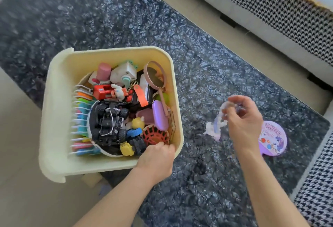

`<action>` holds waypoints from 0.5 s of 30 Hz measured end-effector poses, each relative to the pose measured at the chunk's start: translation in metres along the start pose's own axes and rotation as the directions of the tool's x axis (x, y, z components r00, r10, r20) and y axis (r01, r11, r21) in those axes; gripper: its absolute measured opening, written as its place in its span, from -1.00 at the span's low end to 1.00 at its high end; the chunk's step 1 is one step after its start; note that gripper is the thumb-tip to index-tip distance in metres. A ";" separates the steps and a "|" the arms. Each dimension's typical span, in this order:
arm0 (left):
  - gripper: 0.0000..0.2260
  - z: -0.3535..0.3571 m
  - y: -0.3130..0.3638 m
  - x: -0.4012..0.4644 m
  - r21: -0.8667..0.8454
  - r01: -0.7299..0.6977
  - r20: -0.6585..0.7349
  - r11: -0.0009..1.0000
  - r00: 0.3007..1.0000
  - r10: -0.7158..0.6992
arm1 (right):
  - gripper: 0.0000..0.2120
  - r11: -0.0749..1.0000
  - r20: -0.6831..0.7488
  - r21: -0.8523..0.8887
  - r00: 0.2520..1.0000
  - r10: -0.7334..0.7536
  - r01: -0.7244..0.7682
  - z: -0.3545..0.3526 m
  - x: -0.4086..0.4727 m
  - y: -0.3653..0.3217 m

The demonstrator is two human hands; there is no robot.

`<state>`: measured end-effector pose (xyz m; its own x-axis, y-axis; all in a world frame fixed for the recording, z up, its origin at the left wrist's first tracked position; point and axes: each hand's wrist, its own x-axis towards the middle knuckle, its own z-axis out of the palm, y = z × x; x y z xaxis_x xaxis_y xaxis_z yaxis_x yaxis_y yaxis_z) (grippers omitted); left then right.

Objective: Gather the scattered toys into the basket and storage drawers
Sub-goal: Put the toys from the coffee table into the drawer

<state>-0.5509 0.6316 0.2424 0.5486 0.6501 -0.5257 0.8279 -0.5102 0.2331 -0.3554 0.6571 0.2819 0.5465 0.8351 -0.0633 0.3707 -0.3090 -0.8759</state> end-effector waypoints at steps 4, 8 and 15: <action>-0.82 -0.005 0.001 -0.002 -0.011 -0.007 0.011 1.000 1.000 0.007 | -0.74 0.969 0.057 0.175 0.981 -0.184 0.172 -0.018 0.001 -0.082; -0.81 -0.009 0.001 -0.003 -0.033 -0.002 0.002 0.999 1.000 0.002 | -0.80 0.889 0.133 0.331 0.917 -0.376 0.316 -0.015 -0.008 -0.155; -0.79 -0.010 -0.001 0.000 -0.085 0.006 -0.028 0.996 1.000 -0.009 | -0.94 0.739 0.279 0.619 0.805 -0.523 0.265 0.027 -0.004 -0.229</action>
<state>-0.5507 0.6376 0.2509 0.5447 0.6700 -0.5045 0.8381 -0.4565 0.2986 -0.4628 0.7373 0.4701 0.0367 0.9612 0.2733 -0.0461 0.2748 -0.9604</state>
